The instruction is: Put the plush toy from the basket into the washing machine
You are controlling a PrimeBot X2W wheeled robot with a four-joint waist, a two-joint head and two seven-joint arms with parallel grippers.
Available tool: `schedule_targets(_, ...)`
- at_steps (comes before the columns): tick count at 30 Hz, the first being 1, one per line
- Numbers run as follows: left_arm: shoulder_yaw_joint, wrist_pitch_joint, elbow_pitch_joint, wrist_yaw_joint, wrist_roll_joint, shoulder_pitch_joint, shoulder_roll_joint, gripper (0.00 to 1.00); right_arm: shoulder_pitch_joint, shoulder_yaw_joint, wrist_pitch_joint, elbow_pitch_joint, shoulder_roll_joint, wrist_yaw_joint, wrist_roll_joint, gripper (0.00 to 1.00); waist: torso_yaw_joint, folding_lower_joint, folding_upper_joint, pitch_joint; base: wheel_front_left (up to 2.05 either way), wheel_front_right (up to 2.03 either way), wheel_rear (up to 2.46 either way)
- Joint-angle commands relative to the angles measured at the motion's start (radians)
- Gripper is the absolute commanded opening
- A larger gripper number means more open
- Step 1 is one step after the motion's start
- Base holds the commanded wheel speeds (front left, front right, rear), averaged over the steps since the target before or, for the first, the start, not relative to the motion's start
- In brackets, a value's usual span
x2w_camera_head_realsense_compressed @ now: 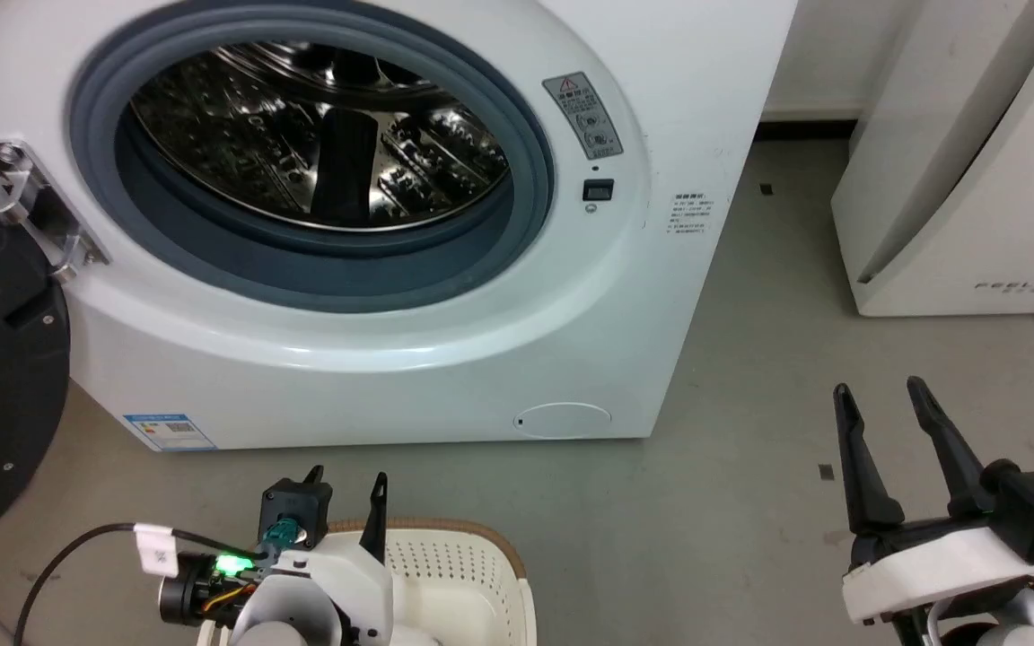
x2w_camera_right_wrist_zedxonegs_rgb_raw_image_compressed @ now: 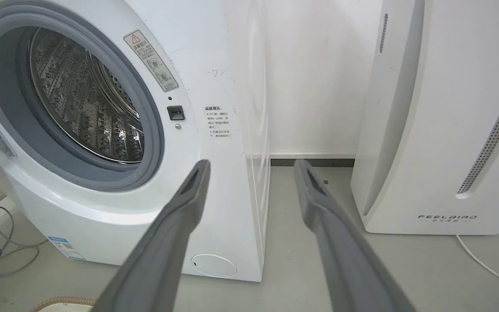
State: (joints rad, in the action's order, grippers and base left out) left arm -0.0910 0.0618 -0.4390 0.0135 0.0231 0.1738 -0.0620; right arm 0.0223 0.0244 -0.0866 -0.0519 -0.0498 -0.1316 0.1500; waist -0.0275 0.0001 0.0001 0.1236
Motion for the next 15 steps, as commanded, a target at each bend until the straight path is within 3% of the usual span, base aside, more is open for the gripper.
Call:
schedule_targets(1,-0.01,-0.005,-0.033,0.006,0.005,0.026,-0.009,1.0,0.019,0.002,-0.012,-0.012,0.0,0.0,0.013,1.0,-0.004,-0.0001,-0.0001,0.019,0.0,0.0,0.0)
schedule_targets(15,-0.037,-0.088,-0.187,0.001,0.027,0.085,-0.054,1.0,0.082,0.003,-0.041,-0.04,0.0,0.0,0.063,1.0,-0.036,-0.0001,-0.0001,0.156,0.0,0.0,0.0)
